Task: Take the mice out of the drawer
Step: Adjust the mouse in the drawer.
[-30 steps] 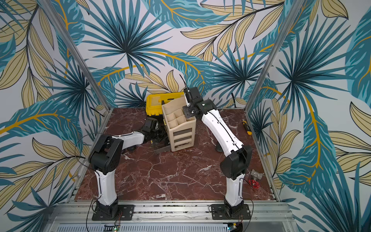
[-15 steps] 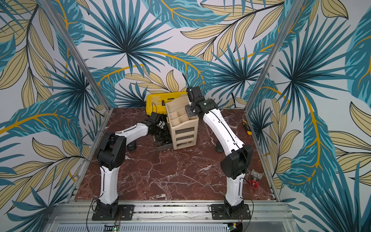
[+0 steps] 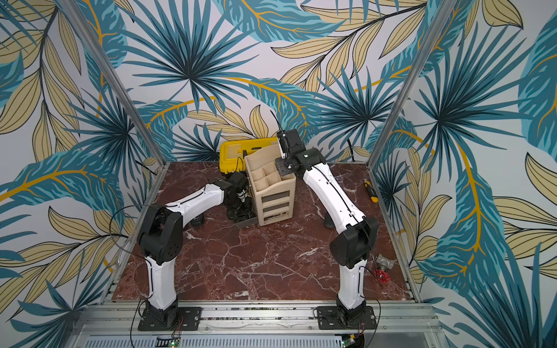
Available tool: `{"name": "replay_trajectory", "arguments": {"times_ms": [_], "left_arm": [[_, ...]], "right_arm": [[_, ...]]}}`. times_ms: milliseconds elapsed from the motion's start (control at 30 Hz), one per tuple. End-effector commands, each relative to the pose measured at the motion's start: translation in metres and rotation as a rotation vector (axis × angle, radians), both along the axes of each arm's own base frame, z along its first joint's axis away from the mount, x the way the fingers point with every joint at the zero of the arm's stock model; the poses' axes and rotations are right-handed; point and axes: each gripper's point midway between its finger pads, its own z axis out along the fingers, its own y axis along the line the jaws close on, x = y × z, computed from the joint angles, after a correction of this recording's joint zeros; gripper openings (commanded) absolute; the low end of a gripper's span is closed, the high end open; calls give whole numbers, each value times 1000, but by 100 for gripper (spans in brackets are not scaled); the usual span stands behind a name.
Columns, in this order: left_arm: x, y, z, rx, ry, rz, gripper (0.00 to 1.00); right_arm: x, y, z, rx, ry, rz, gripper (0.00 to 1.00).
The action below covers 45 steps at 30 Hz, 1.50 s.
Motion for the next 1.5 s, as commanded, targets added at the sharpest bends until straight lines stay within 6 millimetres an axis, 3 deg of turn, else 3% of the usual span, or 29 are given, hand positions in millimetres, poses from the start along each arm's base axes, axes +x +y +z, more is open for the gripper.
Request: {"name": "replay_trajectory", "arguments": {"times_ms": [0,100,233,333,467,567,700,900,1167,1333,1467], "left_arm": [[9,23,18,70,-101,75,0],[15,42,27,168,-144,111,9],[15,68,27,326,-134,108,14],[14,64,27,279,-141,90,25],[14,55,34,156,-192,70,56],[16,55,37,158,-220,18,64],[19,52,34,162,-237,-64,65],[24,44,58,123,-349,-153,65],[28,53,41,195,-407,-409,85],[43,47,40,219,-486,-546,87],[54,39,50,174,-536,-600,88]], "right_arm": [[-9,12,-68,-100,170,53,0],[-9,12,-69,-101,170,53,0],[-10,11,-71,-98,174,52,0],[-10,11,-73,-100,175,51,0],[-10,12,-74,-100,179,52,0],[-9,12,-75,-102,181,52,0],[-10,12,-74,-98,180,50,0],[-10,10,-75,-109,180,46,0],[-6,4,-72,-124,173,43,0],[2,-10,-61,-117,156,105,0],[5,-17,-61,-70,175,175,0]]}}
